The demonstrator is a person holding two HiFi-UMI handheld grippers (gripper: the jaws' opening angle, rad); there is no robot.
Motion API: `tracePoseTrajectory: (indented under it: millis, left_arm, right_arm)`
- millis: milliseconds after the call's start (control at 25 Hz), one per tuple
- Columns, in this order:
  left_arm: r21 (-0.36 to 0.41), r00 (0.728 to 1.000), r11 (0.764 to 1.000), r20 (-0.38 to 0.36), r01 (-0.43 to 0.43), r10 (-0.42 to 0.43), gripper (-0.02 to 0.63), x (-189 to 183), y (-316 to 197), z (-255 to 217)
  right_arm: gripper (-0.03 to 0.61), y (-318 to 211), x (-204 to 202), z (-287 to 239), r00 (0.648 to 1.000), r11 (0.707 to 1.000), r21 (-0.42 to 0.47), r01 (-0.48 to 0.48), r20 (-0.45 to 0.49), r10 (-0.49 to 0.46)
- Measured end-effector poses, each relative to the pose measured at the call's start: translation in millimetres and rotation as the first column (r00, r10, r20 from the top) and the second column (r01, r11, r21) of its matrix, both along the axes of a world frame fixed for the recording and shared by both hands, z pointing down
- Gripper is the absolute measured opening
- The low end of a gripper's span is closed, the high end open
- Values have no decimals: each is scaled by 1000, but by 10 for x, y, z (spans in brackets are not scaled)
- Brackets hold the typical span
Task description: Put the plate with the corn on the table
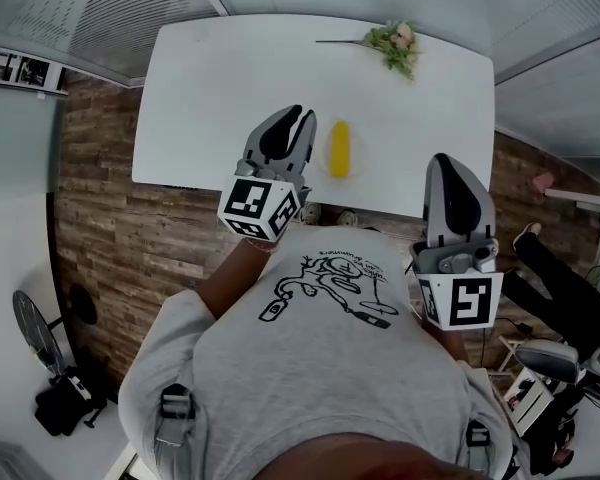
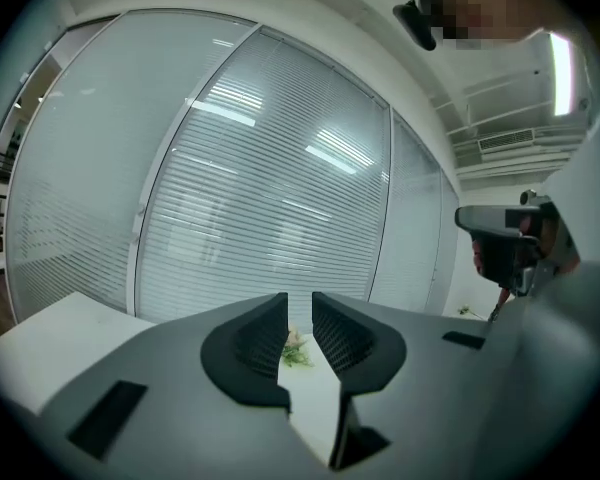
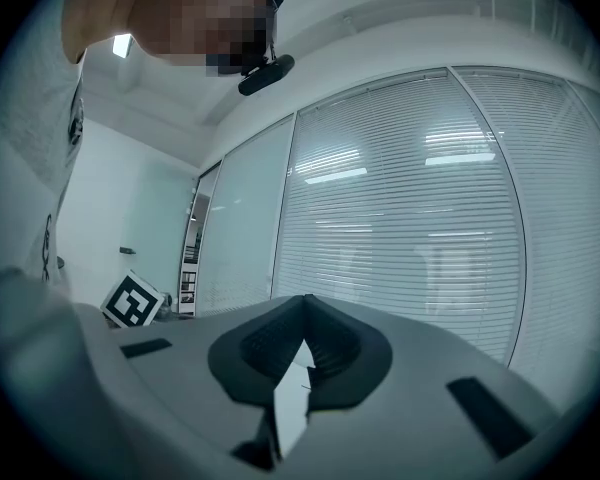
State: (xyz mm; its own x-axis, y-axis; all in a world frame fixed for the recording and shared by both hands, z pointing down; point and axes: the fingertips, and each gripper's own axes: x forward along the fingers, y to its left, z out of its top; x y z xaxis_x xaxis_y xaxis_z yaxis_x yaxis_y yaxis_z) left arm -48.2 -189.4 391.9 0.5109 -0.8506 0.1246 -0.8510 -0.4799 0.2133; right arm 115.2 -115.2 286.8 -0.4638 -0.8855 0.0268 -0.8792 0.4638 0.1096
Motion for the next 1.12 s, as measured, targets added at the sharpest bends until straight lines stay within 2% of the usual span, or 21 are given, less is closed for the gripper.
tracePoseTrajectory:
  millis: [200, 400, 680, 1120]
  left_arm:
    - [70, 999, 997, 34, -27, 25, 87, 37, 132, -361]
    - [86, 998, 995, 45, -41, 37, 87, 63, 262, -641]
    - [160, 998, 987, 65, -9, -1, 87, -12, 356, -923]
    - [206, 998, 978, 54, 23, -35, 87, -80, 393, -1160]
  right_arm:
    - [6, -30, -15, -2, 1000, 1000, -3, 8, 1, -8]
    - [6, -47, 3, 2, 1000, 1000, -7, 14, 2, -14]
    - [6, -72, 5, 16, 1000, 1000, -12, 21, -6, -21]
    - [5, -88, 104, 93, 1000, 999, -43, 11, -6, -12]
